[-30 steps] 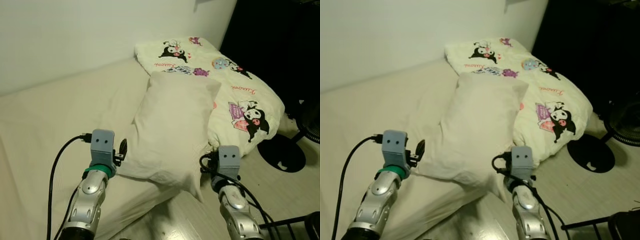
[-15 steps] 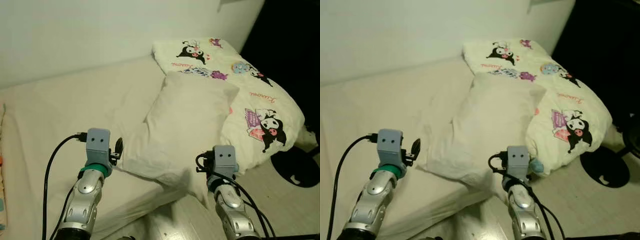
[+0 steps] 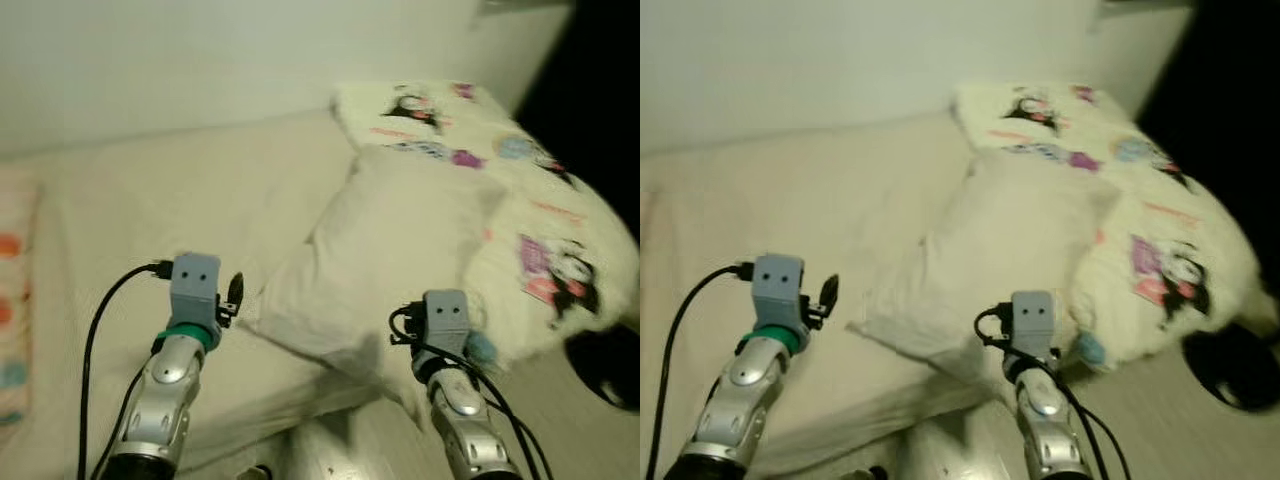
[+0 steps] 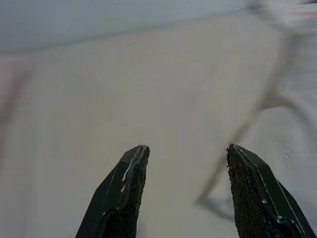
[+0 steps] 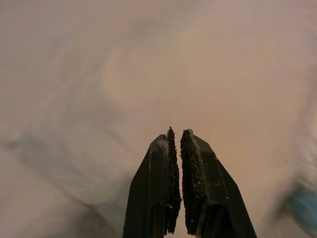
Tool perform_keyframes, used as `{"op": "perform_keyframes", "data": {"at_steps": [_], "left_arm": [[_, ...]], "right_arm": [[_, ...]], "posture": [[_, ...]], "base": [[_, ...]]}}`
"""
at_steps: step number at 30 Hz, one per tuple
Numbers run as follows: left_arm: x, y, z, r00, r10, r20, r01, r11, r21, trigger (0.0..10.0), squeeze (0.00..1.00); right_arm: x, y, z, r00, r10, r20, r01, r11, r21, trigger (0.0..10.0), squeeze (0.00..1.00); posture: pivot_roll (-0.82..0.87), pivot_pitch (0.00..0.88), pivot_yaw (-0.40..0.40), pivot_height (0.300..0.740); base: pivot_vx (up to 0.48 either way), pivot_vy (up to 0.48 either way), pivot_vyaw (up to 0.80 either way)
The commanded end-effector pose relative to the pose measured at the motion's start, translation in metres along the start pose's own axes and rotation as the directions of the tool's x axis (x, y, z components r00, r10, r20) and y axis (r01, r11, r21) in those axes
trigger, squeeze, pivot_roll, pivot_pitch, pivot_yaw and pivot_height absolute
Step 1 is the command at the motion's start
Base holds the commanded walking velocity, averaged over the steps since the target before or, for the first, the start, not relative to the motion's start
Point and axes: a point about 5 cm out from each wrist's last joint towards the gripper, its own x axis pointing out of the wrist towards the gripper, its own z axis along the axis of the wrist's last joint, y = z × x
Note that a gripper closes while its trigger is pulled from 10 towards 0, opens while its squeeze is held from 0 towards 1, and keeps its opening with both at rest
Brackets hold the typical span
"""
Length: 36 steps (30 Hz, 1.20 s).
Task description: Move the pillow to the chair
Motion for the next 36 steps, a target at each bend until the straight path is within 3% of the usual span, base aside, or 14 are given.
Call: {"op": "perform_keyframes", "data": {"at_steps": [1, 13, 16, 28, 36], "left_arm": [[-0.002, -0.001, -0.006, 1.000, 0.005, -0.031, -0.005, 1.000, -0.002, 10.0, 0.00], [-0.004, 0.009, -0.008, 0.996, 0.067, -0.058, -0.070, 0.996, -0.047, 10.0, 0.00], [-0.003, 0.012, -0.008, 0.993, 0.089, -0.072, -0.096, 0.990, -0.099, 10.0, 0.00], [-0.005, 0.018, -0.010, 0.990, 0.109, -0.085, -0.117, 0.988, -0.100, 10.0, 0.00], [-0.005, 0.020, -0.009, 0.991, 0.111, -0.073, -0.112, 0.994, -0.011, 10.0, 0.00]], "right_arm": [[-0.003, -0.002, -0.008, 0.999, -0.003, -0.034, 0.002, 1.000, -0.006, 10.0, 0.00], [0.000, 0.001, -0.007, 0.999, 0.023, -0.041, -0.023, 1.000, -0.003, 10.0, 0.00], [-0.001, 0.001, -0.007, 0.999, 0.026, -0.042, -0.026, 1.000, -0.003, 10.0, 0.00], [0.001, 0.005, -0.006, 0.998, 0.038, -0.041, -0.038, 0.999, 0.000, 10.0, 0.00], [0.002, 0.005, -0.006, 0.998, 0.042, -0.046, -0.042, 0.999, 0.004, 10.0, 0.00]], "posture": [[0.11, 0.056, 0.003, 0.740], [0.11, 0.043, -0.019, 0.740], [0.11, 0.043, -0.021, 0.740], [0.12, 0.043, -0.027, 0.740], [0.13, 0.052, -0.026, 0.740]], "base": [[0.000, -0.480, 0.80], [0.000, -0.417, 0.00], [0.000, 0.322, 0.00], [0.000, 0.480, 0.00], [0.000, 0.180, 0.00]]}}
